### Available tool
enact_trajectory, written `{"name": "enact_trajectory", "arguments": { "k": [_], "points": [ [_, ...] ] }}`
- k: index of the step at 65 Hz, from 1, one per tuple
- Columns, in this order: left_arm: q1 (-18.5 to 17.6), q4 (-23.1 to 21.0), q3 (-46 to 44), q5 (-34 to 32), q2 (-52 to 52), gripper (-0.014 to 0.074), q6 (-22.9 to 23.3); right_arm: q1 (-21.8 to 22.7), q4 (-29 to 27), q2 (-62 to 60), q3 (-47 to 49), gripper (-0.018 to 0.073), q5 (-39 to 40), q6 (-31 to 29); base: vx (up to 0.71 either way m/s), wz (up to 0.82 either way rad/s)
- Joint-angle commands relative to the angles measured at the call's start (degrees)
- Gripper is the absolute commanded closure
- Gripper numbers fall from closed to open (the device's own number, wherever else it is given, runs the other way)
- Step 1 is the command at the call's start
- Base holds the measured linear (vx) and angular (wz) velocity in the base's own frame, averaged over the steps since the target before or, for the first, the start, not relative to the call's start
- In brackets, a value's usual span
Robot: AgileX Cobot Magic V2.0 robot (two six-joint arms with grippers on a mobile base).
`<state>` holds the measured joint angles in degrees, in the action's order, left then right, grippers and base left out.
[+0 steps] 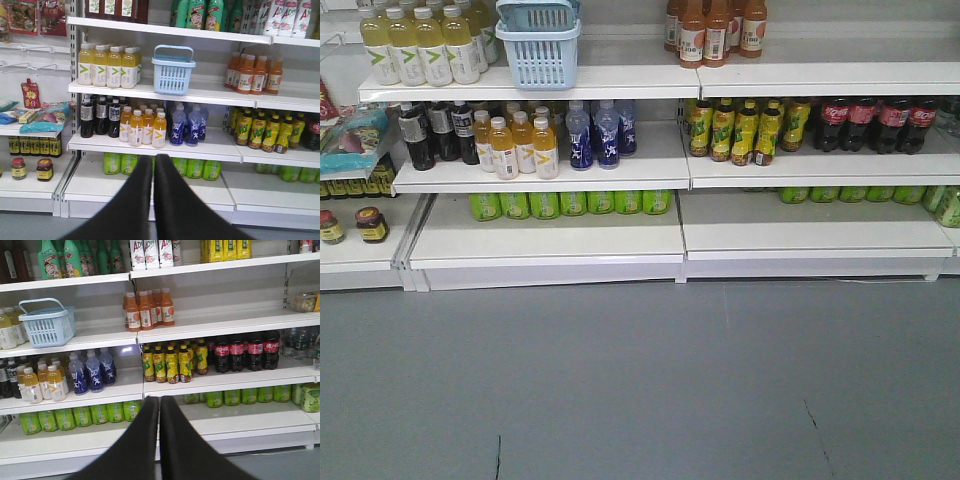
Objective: Place coke in basket with both arms
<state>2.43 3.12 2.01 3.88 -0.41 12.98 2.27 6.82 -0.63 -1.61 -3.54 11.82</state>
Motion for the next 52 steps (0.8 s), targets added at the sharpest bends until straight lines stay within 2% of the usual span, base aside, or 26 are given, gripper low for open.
{"name": "enact_trajectory", "arguments": {
  "k": [1, 52],
  "points": [
    [0.0, 0.1, -1.9, -4.2, -1.1, 0.0603, 0.0, 0.3, 0.3, -0.7, -0.4, 0.0564, 4.0, -0.3, 0.00, 0.00],
    [0.0, 0.1, -1.9, -4.2, -1.1, 0.0603, 0.0, 0.3, 0.3, -0.7, -0.4, 0.0564, 4.0, -0.3, 0.00, 0.00]
  ]
}}
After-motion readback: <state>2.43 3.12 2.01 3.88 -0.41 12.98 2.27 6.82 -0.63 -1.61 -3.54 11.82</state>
